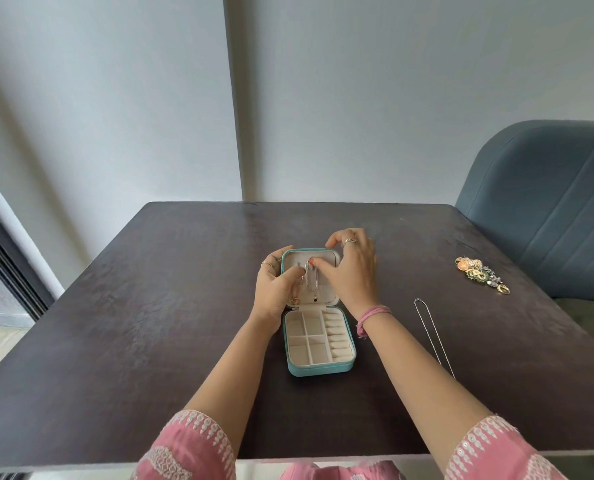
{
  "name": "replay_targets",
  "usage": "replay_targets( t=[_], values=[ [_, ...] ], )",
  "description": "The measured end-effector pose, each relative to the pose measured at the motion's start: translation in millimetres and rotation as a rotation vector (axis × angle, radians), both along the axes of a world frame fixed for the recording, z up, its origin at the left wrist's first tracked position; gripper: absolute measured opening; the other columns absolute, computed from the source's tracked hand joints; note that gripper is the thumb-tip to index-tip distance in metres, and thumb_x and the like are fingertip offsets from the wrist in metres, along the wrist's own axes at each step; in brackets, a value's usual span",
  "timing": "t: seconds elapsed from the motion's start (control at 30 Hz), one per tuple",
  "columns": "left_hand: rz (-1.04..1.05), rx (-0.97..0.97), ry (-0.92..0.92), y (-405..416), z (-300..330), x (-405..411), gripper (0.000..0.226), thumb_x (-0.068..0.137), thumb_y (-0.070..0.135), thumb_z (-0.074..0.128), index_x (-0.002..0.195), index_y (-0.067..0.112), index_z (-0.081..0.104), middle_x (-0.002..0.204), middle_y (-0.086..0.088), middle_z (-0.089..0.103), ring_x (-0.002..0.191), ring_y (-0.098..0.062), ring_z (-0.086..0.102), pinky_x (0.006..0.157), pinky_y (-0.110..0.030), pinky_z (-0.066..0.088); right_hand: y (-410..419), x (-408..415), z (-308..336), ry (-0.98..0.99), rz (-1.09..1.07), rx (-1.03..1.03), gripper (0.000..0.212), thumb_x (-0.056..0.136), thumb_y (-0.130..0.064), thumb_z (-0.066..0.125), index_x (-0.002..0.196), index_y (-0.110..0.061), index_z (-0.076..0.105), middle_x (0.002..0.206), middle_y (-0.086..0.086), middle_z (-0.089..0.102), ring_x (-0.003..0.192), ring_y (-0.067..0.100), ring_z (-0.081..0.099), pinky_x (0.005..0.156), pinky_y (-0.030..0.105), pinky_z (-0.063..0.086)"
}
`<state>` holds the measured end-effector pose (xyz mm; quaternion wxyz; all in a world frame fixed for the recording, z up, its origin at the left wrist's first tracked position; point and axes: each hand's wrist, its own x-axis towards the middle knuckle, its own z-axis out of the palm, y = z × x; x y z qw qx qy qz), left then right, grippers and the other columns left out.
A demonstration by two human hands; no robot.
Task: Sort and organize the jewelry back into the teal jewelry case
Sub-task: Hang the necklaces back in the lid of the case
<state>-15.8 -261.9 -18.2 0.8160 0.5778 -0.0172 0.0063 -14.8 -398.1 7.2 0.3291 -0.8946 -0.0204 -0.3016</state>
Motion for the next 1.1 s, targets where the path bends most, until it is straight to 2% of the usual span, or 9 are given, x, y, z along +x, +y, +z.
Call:
replay_targets(
  t=[0.07, 0.2, 0.3, 0.37, 0.5, 0.73, 0.93, 1.1],
  values=[
    [0.006, 0.015, -0.019, -0.9, 0.0, 1.1, 0.037, 0.08, 0.007, 0.071, 0.113, 0.02, 0.058, 0.11, -0.013, 0.066, 0.087, -0.019, 0.067, 0.068, -0.028, 0.055, -0.9, 1.6, 3.9, 0.016, 0.03, 0.055, 0.034, 0.07, -0.026, 0.082, 0.089, -0.019, 0.056, 0.103, -0.007, 0.041, 0.104, 0.021, 0.05, 0.081, 0.034, 0.045],
    [0.038, 0.088, -0.037, -3.2, 1.1, 2.4, 0.036, 0.079, 0.018, 0.076, 0.111, 0.022, 0.06, 0.111, -0.012, 0.066, 0.093, -0.022, 0.069, 0.071, -0.029, 0.057, -3.2, 1.9, 8.4, 0.058, 0.084, 0.134, 0.036, 0.07, -0.023, 0.083, 0.087, -0.021, 0.051, 0.105, -0.006, 0.04, 0.097, 0.012, 0.055, 0.071, 0.024, 0.044],
    [0.036, 0.096, -0.041, -3.7, 1.5, 3.1, 0.033, 0.08, 0.017, 0.076, 0.109, 0.021, 0.061, 0.108, -0.011, 0.068, 0.091, -0.022, 0.07, 0.071, -0.031, 0.058, -4.1, 1.8, 9.5, 0.099, 0.112, 0.185, 0.037, 0.071, -0.023, 0.083, 0.088, -0.021, 0.049, 0.106, -0.004, 0.042, 0.094, 0.017, 0.062, 0.073, 0.034, 0.053],
    [0.041, 0.115, -0.049, -2.9, 1.2, 3.8, 0.033, 0.08, 0.018, 0.075, 0.111, 0.02, 0.062, 0.107, -0.01, 0.069, 0.091, -0.021, 0.07, 0.072, -0.03, 0.058, -4.4, 3.0, 9.8, 0.121, 0.111, 0.202, 0.038, 0.071, -0.024, 0.083, 0.088, -0.022, 0.048, 0.105, -0.002, 0.044, 0.093, 0.021, 0.062, 0.073, 0.037, 0.055],
    [0.061, 0.16, -0.062, -2.2, 1.0, 4.7, 0.028, 0.083, 0.02, 0.072, 0.109, 0.022, 0.064, 0.104, -0.005, 0.069, 0.091, -0.017, 0.068, 0.073, -0.028, 0.057, -6.4, 5.0, 10.2, 0.163, 0.133, 0.266, 0.04, 0.071, -0.025, 0.084, 0.091, -0.019, 0.05, 0.106, 0.001, 0.048, 0.088, 0.019, 0.062, 0.064, 0.021, 0.051],
    [0.072, 0.164, -0.075, -2.3, 1.5, 5.4, 0.02, 0.087, 0.014, 0.067, 0.102, 0.025, 0.065, 0.101, -0.006, 0.07, 0.089, -0.016, 0.068, 0.071, -0.027, 0.057, -6.3, 6.1, -3.1, 0.224, 0.128, 0.483, 0.038, 0.07, -0.025, 0.084, 0.093, -0.02, 0.054, 0.101, 0.003, 0.06, 0.091, 0.019, 0.06, 0.076, 0.035, 0.054],
    [0.085, 0.153, -0.06, -2.0, -0.6, 7.5, 0.02, 0.086, 0.011, 0.067, 0.101, 0.023, 0.066, 0.099, -0.011, 0.07, 0.087, -0.021, 0.069, 0.069, -0.029, 0.057, 0.2, 2.2, -12.5, 0.229, 0.147, 0.75, 0.043, 0.072, -0.011, 0.081, 0.103, -0.019, 0.051, 0.097, -0.005, 0.057, 0.092, 0.014, 0.06, 0.076, 0.03, 0.055],
    [0.066, 0.14, -0.052, -0.3, -1.1, 6.7, 0.021, 0.086, 0.008, 0.067, 0.1, 0.024, 0.066, 0.101, -0.012, 0.07, 0.088, -0.023, 0.069, 0.071, -0.032, 0.058, 1.6, 1.7, -14.9, 0.263, 0.17, 0.878, 0.051, 0.07, -0.009, 0.083, 0.107, -0.021, 0.049, 0.103, 0.0, 0.059, 0.096, 0.016, 0.062, 0.074, 0.027, 0.056]
  ],
)
